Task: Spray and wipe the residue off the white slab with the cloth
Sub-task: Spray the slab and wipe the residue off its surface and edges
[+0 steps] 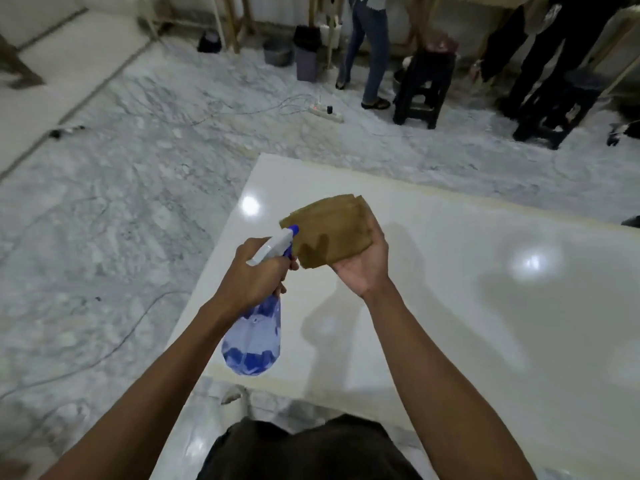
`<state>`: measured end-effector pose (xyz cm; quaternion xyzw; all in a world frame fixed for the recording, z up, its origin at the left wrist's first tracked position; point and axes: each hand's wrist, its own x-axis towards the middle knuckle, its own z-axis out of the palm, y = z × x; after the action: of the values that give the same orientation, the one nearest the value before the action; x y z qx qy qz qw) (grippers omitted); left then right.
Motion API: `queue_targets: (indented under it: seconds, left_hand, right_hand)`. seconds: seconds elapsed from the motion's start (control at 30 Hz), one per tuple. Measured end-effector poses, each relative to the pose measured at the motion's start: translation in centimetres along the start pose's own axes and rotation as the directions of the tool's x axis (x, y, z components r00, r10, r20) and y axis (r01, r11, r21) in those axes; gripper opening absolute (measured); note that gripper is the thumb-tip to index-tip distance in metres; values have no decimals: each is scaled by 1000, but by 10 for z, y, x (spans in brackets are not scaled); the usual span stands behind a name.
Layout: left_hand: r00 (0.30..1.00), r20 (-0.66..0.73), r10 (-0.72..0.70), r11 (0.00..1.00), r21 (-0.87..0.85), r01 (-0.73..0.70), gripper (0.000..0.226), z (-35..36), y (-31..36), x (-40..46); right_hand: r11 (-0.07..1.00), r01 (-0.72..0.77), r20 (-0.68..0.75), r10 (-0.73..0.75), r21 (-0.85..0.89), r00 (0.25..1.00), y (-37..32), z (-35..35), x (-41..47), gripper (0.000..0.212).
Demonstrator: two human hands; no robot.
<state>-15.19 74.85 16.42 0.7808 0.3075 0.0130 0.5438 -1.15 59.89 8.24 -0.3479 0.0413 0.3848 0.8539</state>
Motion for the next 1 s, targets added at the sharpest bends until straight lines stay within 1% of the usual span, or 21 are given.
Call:
queue_targets:
  seconds: [0.1, 0.13, 0.2, 0.3, 0.43, 0.57, 0.67, 0.73, 0.87, 1.0]
  left_hand:
    - [985, -77, -157, 987, -52, 153, 28, 11, -8, -19]
    - [977, -104, -186, 981, -80, 179, 33, 14, -11, -26]
    - [965, -163, -204, 977, -104, 189, 40, 15, -17, -41]
    - [957, -244, -155, 986, -96, 135, 30, 14, -24, -69]
    - [918, -349, -188, 976, -167, 136, 30, 14, -41, -111]
    - [863, -430, -265, 957, -224, 182, 34, 23, -55, -157]
    - [811, -474, -342, 930, -294, 221, 38, 32, -69, -185]
    - [764, -508, -398, 908, -336, 249, 33, 38, -76, -198]
    - [672, -551, -494, 862, -408, 300, 10, 46, -87, -210]
    - [611, -554, -566, 815, -490, 310, 5, 45, -87, -208]
  right_hand:
    - [993, -106, 77, 110, -58, 991, 5, 2, 1, 67]
    - [988, -134, 83, 140, -70, 987, 9, 3, 0, 68]
    - [976, -189, 127, 202, -109, 971, 17, 7, -2, 69]
    - [950, -253, 169, 284, -181, 944, 31, 15, -6, 69]
    - [906, -335, 208, 391, -258, 897, 59, 27, -22, 72]
    - [844, -430, 238, 511, -321, 826, 93, 35, -54, 77]
    - [799, -480, 248, 579, -362, 777, 114, 35, -76, 76]
    - [776, -501, 260, 611, -384, 747, 123, 37, -86, 75]
    - [731, -539, 271, 667, -419, 695, 138, 38, -91, 77]
    - [678, -567, 283, 723, -468, 630, 147, 42, -81, 78]
